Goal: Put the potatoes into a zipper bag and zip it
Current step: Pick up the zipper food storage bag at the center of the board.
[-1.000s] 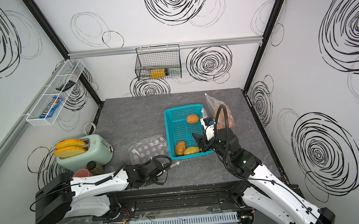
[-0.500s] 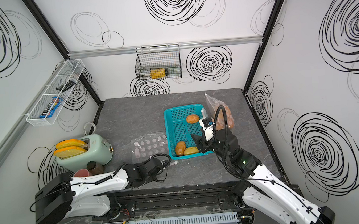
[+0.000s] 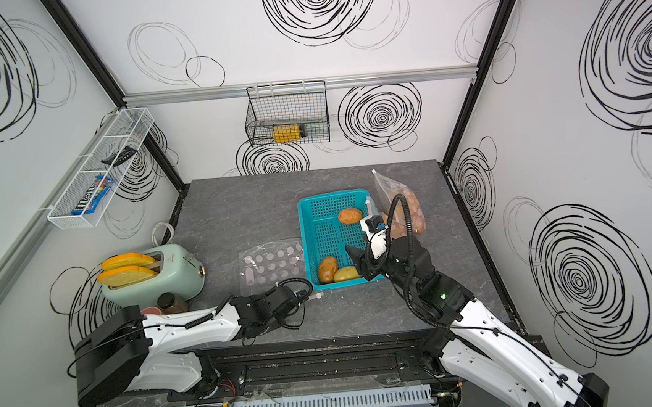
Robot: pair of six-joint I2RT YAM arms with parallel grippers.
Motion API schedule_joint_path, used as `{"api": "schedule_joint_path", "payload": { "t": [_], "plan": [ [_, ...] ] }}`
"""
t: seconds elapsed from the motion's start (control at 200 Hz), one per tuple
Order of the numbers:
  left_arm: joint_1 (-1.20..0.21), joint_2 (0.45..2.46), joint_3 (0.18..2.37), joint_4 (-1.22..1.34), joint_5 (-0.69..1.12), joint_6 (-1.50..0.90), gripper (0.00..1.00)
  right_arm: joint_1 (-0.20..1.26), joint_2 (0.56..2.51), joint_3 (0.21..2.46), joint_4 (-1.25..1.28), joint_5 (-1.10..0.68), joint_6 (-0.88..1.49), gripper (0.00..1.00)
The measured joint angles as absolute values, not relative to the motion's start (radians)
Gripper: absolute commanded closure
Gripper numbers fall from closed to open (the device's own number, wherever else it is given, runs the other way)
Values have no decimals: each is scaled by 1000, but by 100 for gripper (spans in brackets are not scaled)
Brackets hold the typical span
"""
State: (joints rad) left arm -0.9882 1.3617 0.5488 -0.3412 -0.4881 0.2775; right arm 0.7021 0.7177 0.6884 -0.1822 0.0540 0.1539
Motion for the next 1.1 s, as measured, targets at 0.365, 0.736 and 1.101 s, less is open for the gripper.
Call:
{"api": "schedule_joint_path", "payload": {
  "t": [0.365,0.736,1.101],
  "plan": [
    [-981,1358,549,-342,-533,276,92,709,682,673,-182,62,154,38],
    [-879,1237,564,-348,-545,250,100,709,665,665,-176,80,154,37],
    [-662,978,700,-400,-549,181,100,710,689,665,-174,55,160,37]
  ]
}}
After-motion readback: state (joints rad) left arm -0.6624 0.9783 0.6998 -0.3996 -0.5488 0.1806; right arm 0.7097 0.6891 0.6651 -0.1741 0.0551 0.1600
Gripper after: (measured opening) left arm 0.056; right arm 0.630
